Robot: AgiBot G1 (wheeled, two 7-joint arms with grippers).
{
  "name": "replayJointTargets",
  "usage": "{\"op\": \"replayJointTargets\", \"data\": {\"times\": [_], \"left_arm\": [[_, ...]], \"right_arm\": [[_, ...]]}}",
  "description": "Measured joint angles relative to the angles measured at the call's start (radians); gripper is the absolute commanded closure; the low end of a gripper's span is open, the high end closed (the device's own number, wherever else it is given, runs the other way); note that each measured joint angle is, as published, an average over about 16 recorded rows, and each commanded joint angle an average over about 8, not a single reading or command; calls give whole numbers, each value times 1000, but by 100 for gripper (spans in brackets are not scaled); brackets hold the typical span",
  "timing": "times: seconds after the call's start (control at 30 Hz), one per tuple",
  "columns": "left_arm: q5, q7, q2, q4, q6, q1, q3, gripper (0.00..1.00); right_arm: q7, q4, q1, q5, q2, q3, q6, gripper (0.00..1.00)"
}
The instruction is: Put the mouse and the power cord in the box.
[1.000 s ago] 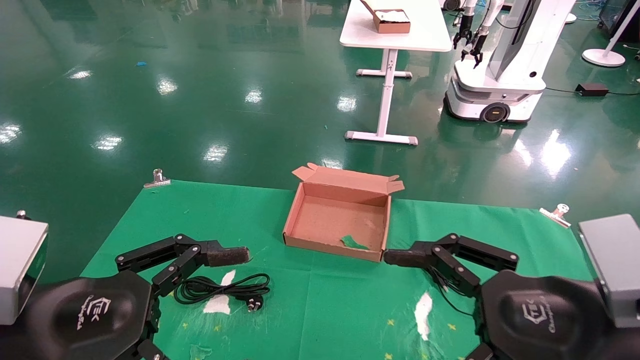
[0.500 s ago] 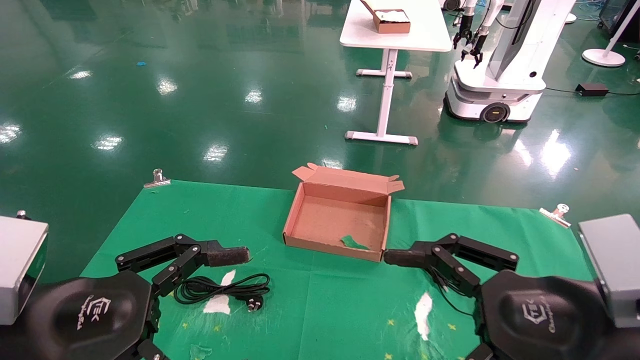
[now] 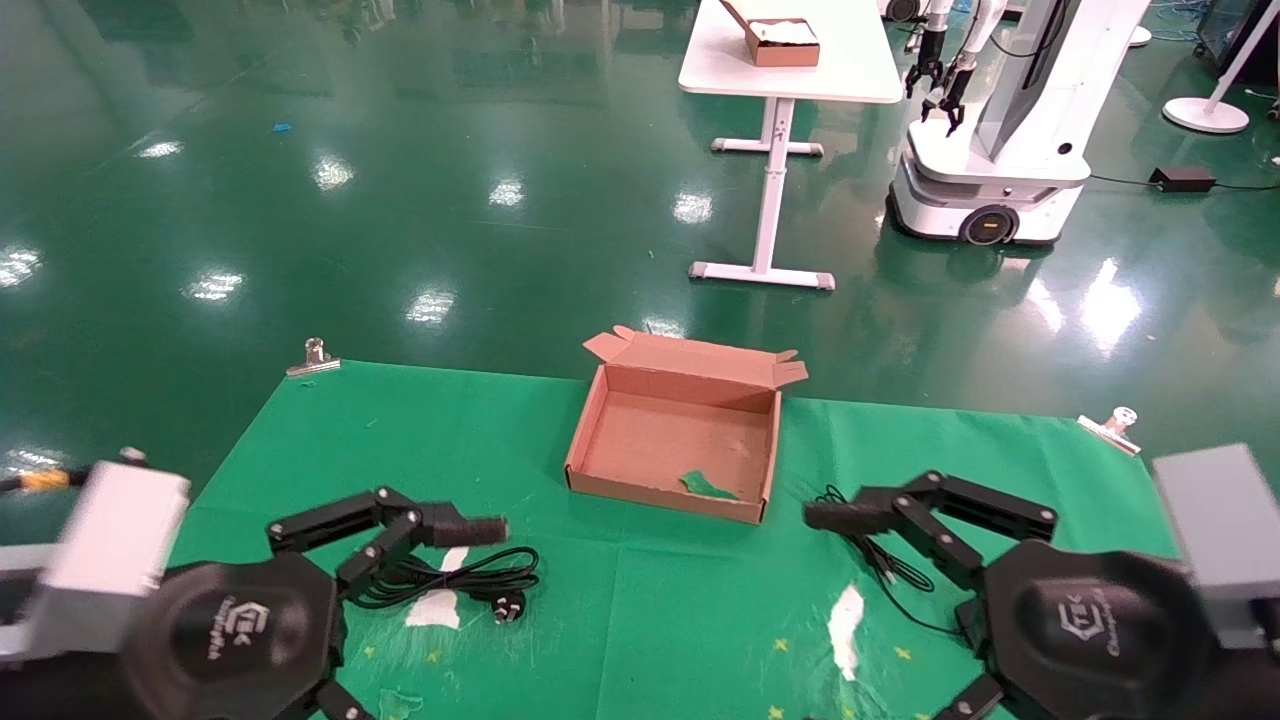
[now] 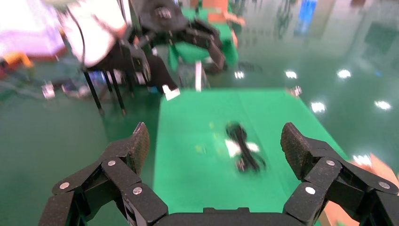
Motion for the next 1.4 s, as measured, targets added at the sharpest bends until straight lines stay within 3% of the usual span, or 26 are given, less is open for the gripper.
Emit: {"op": "replayJointTargets", "data": {"times": [0.3, 0.67, 1.03, 1.4], "left_arm": [[347, 173, 108, 213, 24, -219, 187, 0], [703, 415, 325, 637, -158, -423, 364, 0], [849, 587, 486, 940, -390, -496, 428, 0], [887, 685, 569, 1085, -516, -516, 447, 0]], "right_arm": [[-195, -258, 136, -232, -20, -102, 7, 0], [-484, -658, 323, -535, -187, -225, 177, 0], [-670, -965, 431, -642, -368, -268, 368, 0], [-740, -1111, 441, -617, -451, -247, 495, 0]]}}
